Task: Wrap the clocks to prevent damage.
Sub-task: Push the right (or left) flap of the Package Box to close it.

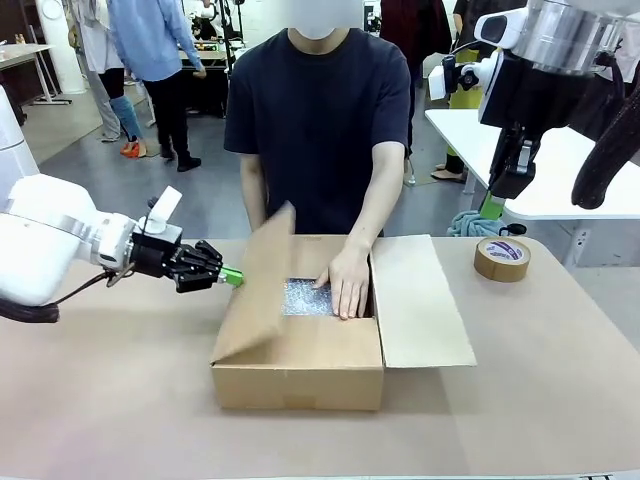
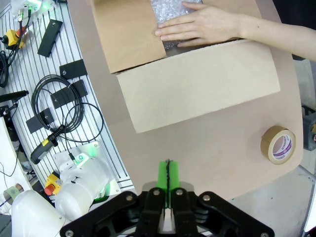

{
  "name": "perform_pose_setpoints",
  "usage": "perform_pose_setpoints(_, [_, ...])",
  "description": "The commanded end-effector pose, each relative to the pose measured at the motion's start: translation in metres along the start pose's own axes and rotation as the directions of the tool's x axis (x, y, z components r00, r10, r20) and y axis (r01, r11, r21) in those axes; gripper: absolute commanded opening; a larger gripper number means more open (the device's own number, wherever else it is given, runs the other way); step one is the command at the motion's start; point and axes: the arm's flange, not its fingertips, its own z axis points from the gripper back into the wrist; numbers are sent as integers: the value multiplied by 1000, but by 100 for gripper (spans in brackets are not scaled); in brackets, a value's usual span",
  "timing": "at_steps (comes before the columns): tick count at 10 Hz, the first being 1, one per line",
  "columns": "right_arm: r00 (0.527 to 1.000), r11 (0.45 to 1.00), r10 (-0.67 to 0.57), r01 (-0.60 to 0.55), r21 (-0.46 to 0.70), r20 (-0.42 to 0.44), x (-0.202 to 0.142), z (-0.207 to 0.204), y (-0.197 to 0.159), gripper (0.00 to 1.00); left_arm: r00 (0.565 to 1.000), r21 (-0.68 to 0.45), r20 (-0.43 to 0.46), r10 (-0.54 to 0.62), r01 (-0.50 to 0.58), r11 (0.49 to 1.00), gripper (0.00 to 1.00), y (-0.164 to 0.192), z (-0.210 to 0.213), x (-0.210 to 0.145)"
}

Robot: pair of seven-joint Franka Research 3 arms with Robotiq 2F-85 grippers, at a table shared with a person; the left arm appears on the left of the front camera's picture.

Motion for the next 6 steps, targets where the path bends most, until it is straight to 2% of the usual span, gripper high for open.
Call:
perform_pose_setpoints(1, [1000, 1000, -16, 16, 3, 5, 0, 0, 0, 1, 999, 8, -49, 5, -5, 1000, 0, 13, -10, -22])
perform_pose_setpoints(3, [1000, 1000, -16, 16, 3, 5, 0, 0, 0, 1, 997, 16, -72, 37, -36, 999, 0, 12, -11, -37])
perform_pose_setpoints(4, [1000, 1000, -16, 16, 3, 5, 0, 0, 0, 1, 997, 17, -65, 49, -48, 999, 0, 13, -8, -31])
perform_pose_setpoints(5, [1000, 1000, -16, 16, 3, 5, 0, 0, 0, 1, 997, 8, -48, 59, -59, 998, 0, 6, -1, -23])
perform_pose_setpoints(6, [1000, 1000, -16, 16, 3, 5, 0, 0, 0, 1, 1000, -15, 17, 23, -22, 1000, 0, 7, -3, -6])
